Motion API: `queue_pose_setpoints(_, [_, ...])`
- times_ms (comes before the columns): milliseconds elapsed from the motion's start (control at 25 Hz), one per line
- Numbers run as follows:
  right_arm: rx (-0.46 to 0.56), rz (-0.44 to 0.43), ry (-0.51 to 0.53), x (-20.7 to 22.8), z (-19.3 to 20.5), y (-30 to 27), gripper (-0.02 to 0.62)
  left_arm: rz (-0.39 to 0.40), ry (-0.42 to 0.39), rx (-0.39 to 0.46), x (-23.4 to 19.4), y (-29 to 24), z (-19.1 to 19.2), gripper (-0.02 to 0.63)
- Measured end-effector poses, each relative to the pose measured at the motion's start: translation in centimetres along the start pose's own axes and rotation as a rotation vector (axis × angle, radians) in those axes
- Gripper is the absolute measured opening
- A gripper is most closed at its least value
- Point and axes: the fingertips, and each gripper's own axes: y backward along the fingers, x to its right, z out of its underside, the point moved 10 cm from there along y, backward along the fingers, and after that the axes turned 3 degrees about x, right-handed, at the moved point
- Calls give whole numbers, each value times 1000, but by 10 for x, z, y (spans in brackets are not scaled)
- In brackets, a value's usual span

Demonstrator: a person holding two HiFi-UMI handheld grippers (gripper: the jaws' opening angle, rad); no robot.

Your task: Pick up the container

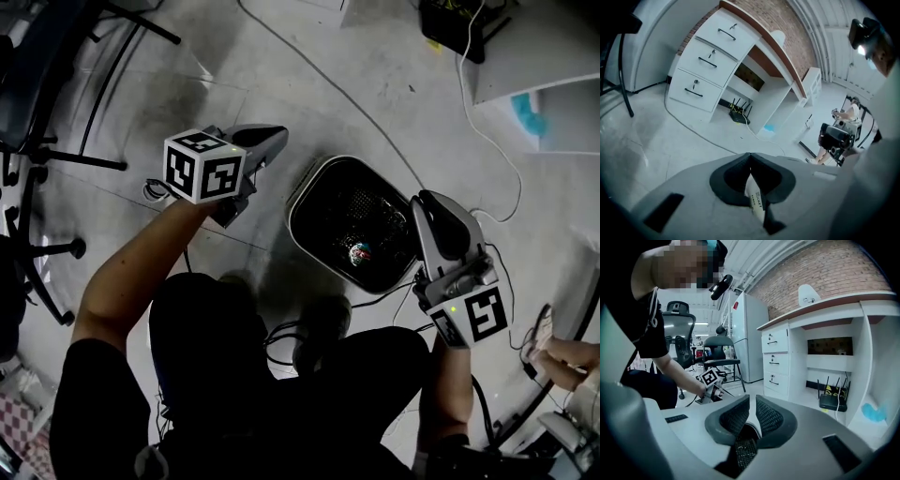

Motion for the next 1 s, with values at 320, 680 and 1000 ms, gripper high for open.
queue_pose_setpoints(320, [-1, -11, 27, 6, 9, 0, 11, 98, 130, -63, -39, -31, 62, 9])
queue_pose_setpoints(680, [-29, 9, 56, 8, 21, 19, 9, 203, 261, -97, -55, -66, 117, 9])
queue_pose_setpoints(1000, [-61, -58, 125, 2, 24, 21, 11, 290, 323, -107, -56, -69, 140, 9])
